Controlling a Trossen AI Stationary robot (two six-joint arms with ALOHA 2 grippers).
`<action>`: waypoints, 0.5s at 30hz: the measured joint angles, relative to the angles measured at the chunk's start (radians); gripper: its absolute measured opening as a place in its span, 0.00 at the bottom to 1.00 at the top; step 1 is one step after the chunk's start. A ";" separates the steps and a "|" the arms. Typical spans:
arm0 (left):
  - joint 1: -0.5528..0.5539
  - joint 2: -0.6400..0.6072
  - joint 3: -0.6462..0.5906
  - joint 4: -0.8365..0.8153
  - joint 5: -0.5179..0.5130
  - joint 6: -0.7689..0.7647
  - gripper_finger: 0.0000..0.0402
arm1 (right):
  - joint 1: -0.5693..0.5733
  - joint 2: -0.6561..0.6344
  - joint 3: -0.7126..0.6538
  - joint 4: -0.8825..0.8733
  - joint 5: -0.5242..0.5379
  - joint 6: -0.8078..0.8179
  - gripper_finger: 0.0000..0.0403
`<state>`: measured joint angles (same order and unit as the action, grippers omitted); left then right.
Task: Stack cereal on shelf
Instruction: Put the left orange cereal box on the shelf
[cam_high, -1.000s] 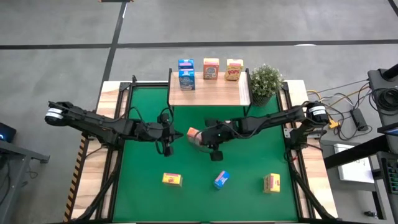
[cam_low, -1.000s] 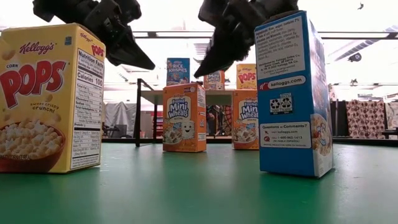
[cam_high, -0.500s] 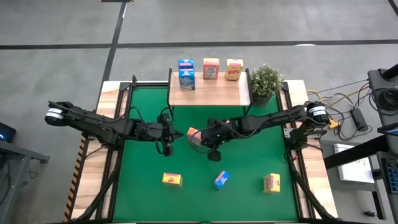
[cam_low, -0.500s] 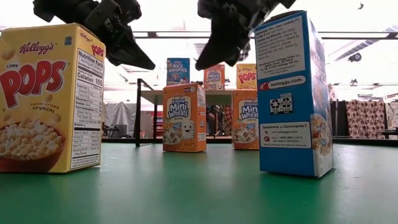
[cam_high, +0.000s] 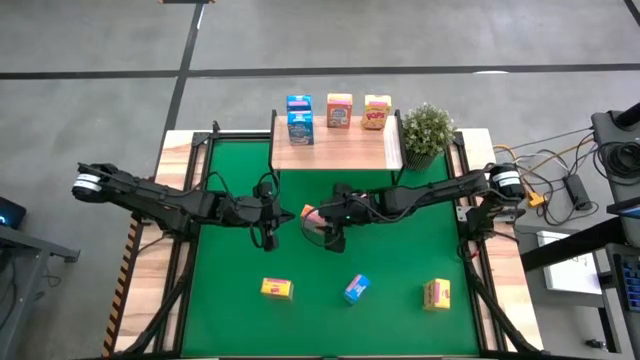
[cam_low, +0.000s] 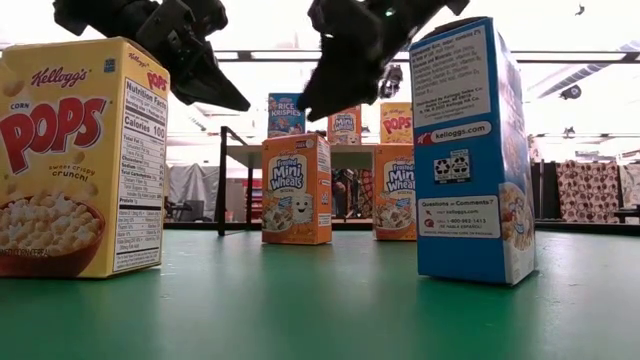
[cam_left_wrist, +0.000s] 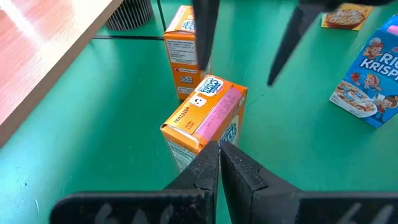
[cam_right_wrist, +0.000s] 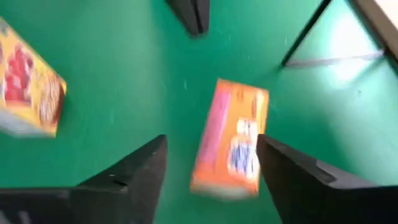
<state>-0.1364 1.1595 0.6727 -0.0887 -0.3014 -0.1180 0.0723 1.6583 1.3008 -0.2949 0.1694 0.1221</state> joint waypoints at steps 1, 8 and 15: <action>0.000 0.000 0.000 0.000 -0.001 0.000 0.00 | 0.000 0.007 0.002 0.017 0.001 0.003 0.63; 0.001 0.000 -0.002 0.000 -0.003 0.000 0.00 | -0.001 0.085 -0.001 0.044 0.104 0.010 0.69; 0.000 0.000 -0.002 0.001 -0.003 0.000 0.00 | -0.001 0.100 -0.001 0.047 0.105 0.010 0.57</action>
<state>-0.1360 1.1595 0.6705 -0.0875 -0.3042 -0.1177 0.0715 1.7588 1.3003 -0.2481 0.2739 0.1318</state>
